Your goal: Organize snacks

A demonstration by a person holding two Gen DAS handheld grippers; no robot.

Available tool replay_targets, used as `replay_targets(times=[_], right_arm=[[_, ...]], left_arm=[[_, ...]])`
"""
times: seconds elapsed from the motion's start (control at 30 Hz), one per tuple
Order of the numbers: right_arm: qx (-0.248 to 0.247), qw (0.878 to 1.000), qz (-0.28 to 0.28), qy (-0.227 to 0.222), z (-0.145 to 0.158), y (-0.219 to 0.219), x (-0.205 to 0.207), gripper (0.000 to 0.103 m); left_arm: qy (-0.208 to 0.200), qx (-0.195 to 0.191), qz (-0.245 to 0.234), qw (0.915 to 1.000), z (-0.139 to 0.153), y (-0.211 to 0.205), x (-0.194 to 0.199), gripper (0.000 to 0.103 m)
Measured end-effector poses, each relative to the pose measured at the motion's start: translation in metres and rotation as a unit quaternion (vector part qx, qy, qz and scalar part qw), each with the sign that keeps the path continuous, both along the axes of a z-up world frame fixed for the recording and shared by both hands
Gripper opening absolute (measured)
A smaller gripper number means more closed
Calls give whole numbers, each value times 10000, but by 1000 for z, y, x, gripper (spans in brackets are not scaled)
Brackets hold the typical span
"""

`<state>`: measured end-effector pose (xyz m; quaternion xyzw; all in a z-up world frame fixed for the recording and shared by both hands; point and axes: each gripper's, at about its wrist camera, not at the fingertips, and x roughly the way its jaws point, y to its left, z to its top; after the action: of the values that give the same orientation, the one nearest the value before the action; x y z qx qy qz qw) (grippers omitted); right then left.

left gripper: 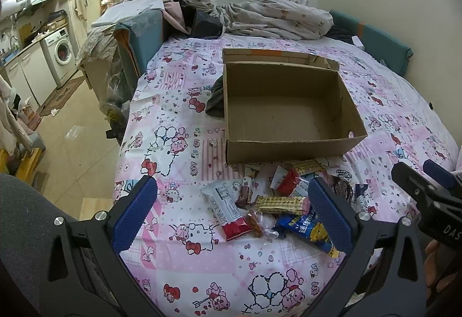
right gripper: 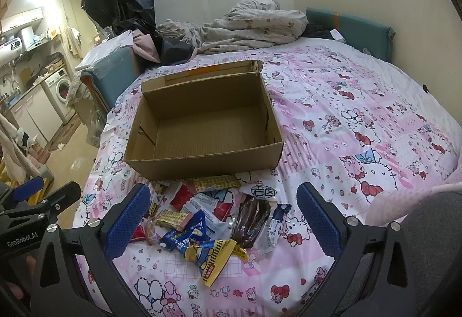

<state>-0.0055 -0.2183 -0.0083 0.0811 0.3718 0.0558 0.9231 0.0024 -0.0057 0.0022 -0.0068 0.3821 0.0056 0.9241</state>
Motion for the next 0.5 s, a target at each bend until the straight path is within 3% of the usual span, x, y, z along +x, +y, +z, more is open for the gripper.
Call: replay_targets(times=[0.5], right_arm=[[-5, 10000, 0, 1, 1, 0, 0, 103]], left_arm=[[-24, -12, 18, 10000, 1, 2, 0, 103]])
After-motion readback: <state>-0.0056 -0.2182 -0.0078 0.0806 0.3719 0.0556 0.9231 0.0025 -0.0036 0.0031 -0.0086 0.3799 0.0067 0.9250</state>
